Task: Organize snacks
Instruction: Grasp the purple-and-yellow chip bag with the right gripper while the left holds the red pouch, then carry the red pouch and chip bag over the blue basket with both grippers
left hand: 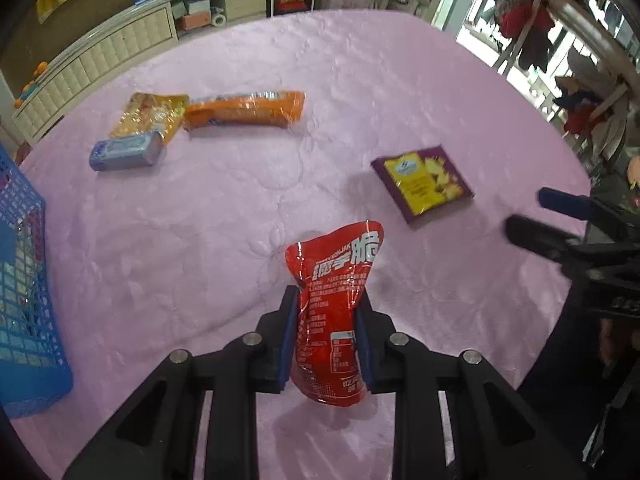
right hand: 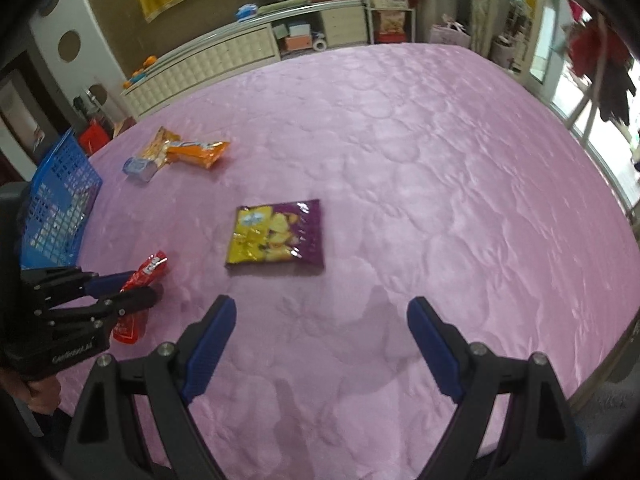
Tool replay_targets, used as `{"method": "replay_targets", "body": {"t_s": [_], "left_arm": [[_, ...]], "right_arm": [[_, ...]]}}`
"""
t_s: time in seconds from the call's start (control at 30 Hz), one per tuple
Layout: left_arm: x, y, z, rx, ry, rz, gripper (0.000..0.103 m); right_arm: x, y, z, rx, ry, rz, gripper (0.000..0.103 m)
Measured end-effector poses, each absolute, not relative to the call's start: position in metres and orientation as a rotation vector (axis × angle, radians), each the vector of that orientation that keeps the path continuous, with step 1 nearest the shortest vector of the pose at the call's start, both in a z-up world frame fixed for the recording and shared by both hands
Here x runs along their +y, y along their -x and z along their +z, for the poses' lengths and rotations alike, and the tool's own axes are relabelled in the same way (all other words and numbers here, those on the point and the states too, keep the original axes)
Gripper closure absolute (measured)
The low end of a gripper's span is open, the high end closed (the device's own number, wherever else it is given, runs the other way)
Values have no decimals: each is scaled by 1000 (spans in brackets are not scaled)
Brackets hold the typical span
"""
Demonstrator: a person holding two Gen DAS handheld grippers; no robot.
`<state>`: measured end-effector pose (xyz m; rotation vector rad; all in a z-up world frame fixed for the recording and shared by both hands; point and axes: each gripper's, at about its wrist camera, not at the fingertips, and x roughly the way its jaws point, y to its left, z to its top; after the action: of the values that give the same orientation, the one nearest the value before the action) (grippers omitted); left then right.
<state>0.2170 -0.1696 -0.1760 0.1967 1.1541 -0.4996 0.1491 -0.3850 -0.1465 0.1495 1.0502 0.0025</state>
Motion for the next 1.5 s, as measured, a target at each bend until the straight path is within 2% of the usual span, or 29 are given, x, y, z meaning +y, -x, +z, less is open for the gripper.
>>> {"method": "replay_targets", "body": {"t_s": [0.5,0.7,0.8,0.93,0.97,1.2,1.5], "left_arm": [[-158,-240,-170,1140,-139,-426,79],[-157,-249,-176,1156,-148,-419,79],[-158,-250,-176,1153,-148,-429,79],[-159,-249,-177,1163,-158,-423,79],[-159,-247,-175,1158,-161,-416,79],[-146,-234,-148,1112,-123,-393,79],[-117,-201,-78,961,-113,-363,79]], "right_arm": [[-350,-216,-177,1171,-79,60,13],[-339,-218,-182,1140,-14,-8,13],[-332,-209,-182,1101,14,-32,20],[-339,-195,-175,1056,-39,-53,42],[-343,-191,-174,1052,-72,-47,44],[-350,-165,-150,1015,-103,-23,46],[-310,-141,-78,892,-80,72,46]]}}
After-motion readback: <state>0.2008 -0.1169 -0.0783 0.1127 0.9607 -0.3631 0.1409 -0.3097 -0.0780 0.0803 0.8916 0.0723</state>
